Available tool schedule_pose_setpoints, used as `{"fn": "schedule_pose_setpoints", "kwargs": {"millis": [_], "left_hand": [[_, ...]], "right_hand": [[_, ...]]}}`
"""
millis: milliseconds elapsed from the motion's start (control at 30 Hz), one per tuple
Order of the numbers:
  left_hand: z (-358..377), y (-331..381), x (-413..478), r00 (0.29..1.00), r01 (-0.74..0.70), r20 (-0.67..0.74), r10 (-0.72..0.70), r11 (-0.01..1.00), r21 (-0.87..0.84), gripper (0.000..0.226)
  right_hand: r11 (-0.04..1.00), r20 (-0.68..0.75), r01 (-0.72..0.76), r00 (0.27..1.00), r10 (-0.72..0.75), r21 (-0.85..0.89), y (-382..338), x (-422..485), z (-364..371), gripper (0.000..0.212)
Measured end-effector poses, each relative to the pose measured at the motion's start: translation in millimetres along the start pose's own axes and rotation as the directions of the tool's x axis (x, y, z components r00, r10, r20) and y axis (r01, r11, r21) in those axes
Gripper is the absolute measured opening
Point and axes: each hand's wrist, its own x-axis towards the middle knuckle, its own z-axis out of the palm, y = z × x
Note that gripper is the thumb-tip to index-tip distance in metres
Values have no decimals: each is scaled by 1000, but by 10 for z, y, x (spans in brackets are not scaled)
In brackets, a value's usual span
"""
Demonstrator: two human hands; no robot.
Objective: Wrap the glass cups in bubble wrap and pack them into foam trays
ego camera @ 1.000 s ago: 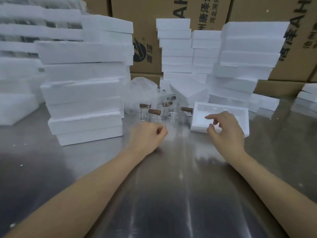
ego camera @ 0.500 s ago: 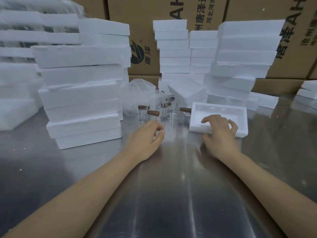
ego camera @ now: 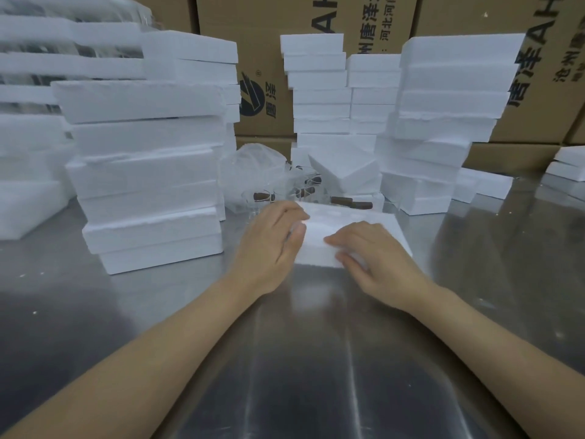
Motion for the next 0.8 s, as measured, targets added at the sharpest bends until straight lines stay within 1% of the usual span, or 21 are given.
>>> {"fn": "schedule_pose_setpoints", "kwargs": {"millis": [67, 100, 167, 233, 267, 333, 367, 433, 500, 533, 567, 600, 633, 667, 700, 767, 800], "left_hand": [[-29, -28, -6, 1000, -2, -21, 0, 998, -59, 50], [-47, -59, -11, 1000, 5, 4, -4, 996, -88, 52], [-66, -138, -23, 994, 25, 108, -8, 987, -157, 54], [-84, -190, -25, 978, 99, 204, -49, 965, -244, 53], [-87, -212, -22, 973, 128, 219, -70, 957, -262, 56], [-81, -233, -17, 968, 149, 236, -88, 955, -255, 63], [-80, -230, -18, 965, 149, 249, -86, 958, -246, 63], [-87, -228, -19, 958, 126, 280, -58, 966, -227, 61], [-96, -256, -6, 945, 86, 328, -12, 974, -211, 56], [-107, -271, 5, 929, 97, 371, -14, 974, -207, 49], [-128, -278, 19, 904, 128, 426, -33, 972, -196, 43], [-157, -283, 28, 880, 147, 472, -51, 975, -168, 38], [-183, -285, 38, 871, 140, 489, -55, 980, -139, 36], [-203, -288, 46, 877, 110, 478, -44, 988, -110, 35], [-216, -282, 54, 891, 61, 454, -16, 995, -85, 36], [-223, -244, 79, 902, -68, 426, 71, 997, -22, 43], [-216, -227, 91, 897, -119, 429, 106, 993, 3, 41]], "right_hand": [[997, 67, 69, 995, -70, 18, -138, 17, 32, 28], [995, 92, 91, 991, -94, 31, -189, 26, 53, 28], [992, 108, 124, 986, -127, 31, -251, 40, 84, 27], [993, 58, 115, 991, -117, 33, -275, 43, 85, 24], [995, 2, 82, 997, -82, 51, -276, 45, 75, 22], [987, -149, -39, 987, 63, 155, -225, 51, 39, 23], [963, -220, -121, 960, 175, 239, -162, 53, 16, 23], [872, -314, -269, 856, 411, 408, 39, 49, -53, 23], [788, -362, -373, 735, 574, 490, 291, -3, -110, 22], [764, -370, -431, 690, 622, 481, 411, -45, -112, 22], [747, -368, -489, 661, 654, 450, 518, -85, -92, 22], [735, -360, -542, 644, 675, 408, 608, -112, -57, 21], [731, -350, -584, 642, 682, 353, 677, -117, -10, 20], [743, -337, -613, 663, 669, 269, 725, -98, 41, 20], [767, -314, -622, 705, 636, 156, 758, -63, 94, 21], [814, -221, -577, 804, 552, -65, 814, 26, 190, 26], [821, -166, -556, 829, 535, -132, 842, 73, 222, 30]]}}
